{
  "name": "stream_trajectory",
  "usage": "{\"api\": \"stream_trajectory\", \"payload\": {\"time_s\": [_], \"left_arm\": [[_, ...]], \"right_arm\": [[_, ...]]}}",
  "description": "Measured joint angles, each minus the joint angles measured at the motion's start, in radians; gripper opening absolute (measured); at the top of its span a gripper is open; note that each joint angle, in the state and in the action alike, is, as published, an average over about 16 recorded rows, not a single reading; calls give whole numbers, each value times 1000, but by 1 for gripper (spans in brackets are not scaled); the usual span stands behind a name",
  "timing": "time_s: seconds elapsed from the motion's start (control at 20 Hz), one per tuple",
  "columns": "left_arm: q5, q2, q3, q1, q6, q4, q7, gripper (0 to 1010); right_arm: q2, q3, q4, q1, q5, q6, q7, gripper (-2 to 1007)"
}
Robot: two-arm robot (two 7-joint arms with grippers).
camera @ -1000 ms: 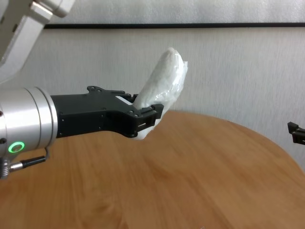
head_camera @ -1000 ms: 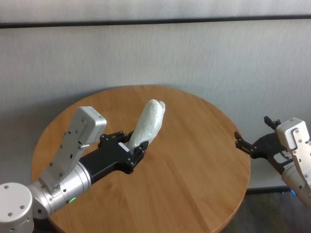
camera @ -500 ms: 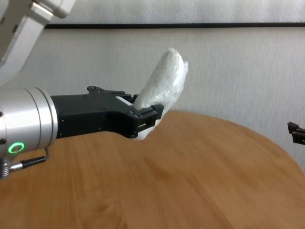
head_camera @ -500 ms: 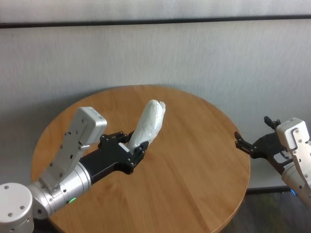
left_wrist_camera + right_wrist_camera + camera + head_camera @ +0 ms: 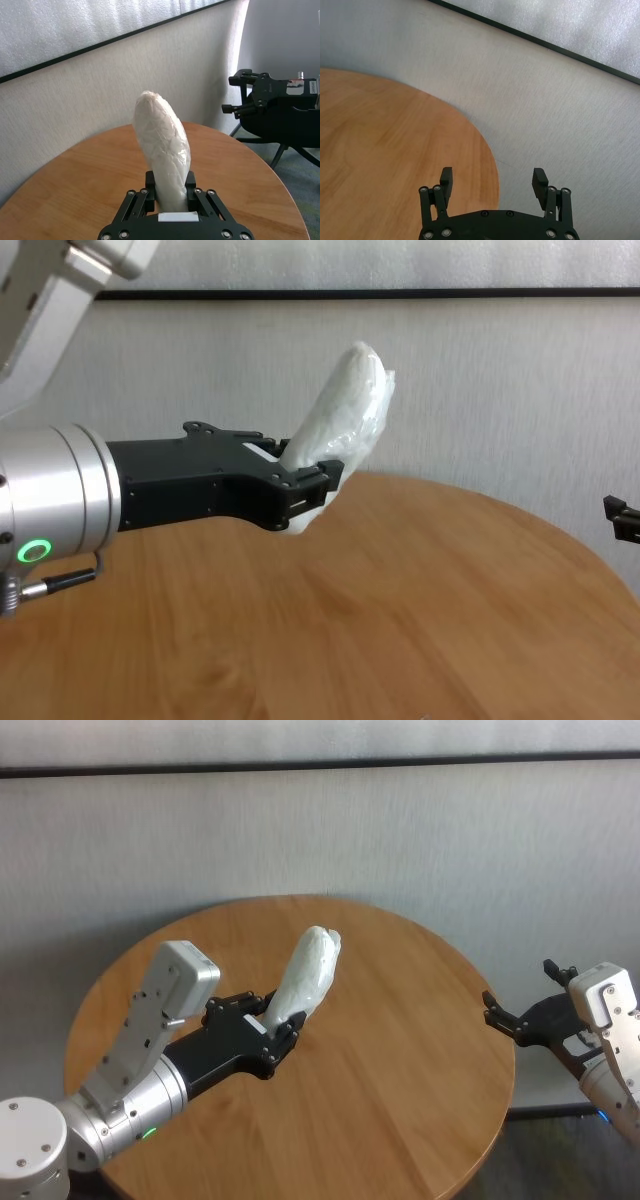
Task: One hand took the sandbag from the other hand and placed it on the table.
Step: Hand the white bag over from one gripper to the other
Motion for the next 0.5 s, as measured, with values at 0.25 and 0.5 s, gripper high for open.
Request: {"api": "stream_trajectory", "payload": {"time_s": [0.25,0.5], "left_arm": [[0,0,0,0,0,0,0,360],[1,0,0,0,-1,0,0,360]], "right_arm": [[0,0,0,0,0,0,0,1001],[-1,0,0,-1,-2,1,3,1001]]}}
